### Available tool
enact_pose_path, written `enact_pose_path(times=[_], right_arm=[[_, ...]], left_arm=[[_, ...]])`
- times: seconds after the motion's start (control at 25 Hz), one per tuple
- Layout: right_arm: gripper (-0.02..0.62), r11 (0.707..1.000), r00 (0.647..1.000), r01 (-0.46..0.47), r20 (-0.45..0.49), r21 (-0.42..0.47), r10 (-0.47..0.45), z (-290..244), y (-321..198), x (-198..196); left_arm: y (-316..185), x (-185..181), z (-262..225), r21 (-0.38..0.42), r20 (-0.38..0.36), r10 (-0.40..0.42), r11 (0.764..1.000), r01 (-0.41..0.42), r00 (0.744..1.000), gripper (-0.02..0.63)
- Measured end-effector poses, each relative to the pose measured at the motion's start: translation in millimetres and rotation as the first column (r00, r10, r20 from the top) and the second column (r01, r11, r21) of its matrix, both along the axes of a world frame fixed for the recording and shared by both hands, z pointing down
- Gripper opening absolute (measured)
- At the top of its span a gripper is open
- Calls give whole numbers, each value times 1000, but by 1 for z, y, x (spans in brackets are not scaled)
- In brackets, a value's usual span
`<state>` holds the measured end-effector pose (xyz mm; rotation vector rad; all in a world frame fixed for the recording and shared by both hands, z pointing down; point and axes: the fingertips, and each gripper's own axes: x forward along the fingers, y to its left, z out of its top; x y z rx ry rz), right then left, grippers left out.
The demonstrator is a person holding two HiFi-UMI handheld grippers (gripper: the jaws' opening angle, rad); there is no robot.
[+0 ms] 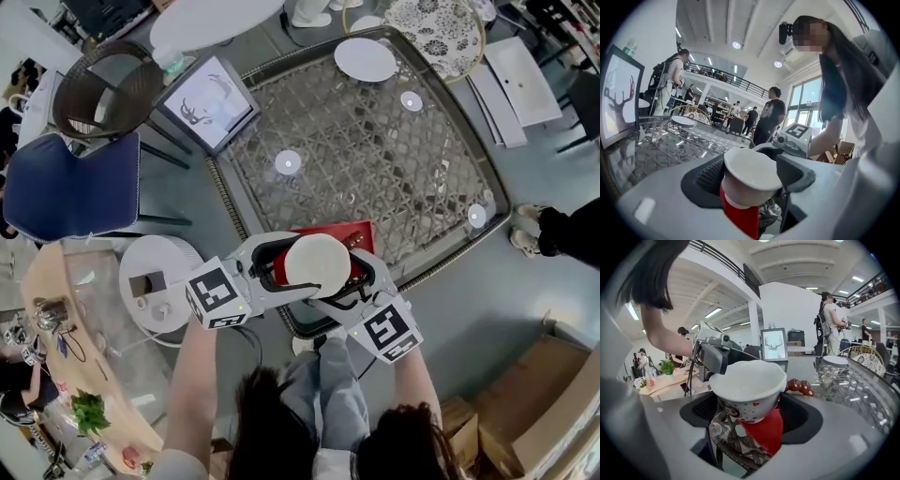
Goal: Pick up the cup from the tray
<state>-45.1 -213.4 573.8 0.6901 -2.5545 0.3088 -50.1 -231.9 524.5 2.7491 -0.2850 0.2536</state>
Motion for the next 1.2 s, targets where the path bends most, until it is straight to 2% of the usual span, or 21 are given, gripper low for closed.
enact_pose_path(times=[0.2,0.44,0.68,0.88,1.04,1.2], right_arm=[[436,998,998,63,13,-25,-63,-3,4,3],[434,999,999,51,16,3,-51,-15,1,4],[433,998,998,54,15,39,-54,-31,2,14],[434,997,999,-15,33,69,13,-49,-8,63],[434,996,997,-75,-31,53,77,-46,-17,121],[434,987,986,-158,-42,42,160,-36,-37,167]], left_arm=[[4,-2,-5,-18,-47,-13,1000,12,999,333],[-3,-2,-11,-77,-161,-166,985,156,973,344],[-3,9,-29,-48,-158,-168,986,162,973,344],[-12,61,-45,-30,-154,-140,990,137,978,344],[-24,119,-40,-50,-167,-130,991,123,977,344],[-47,166,-32,-46,-118,-113,993,108,987,344]])
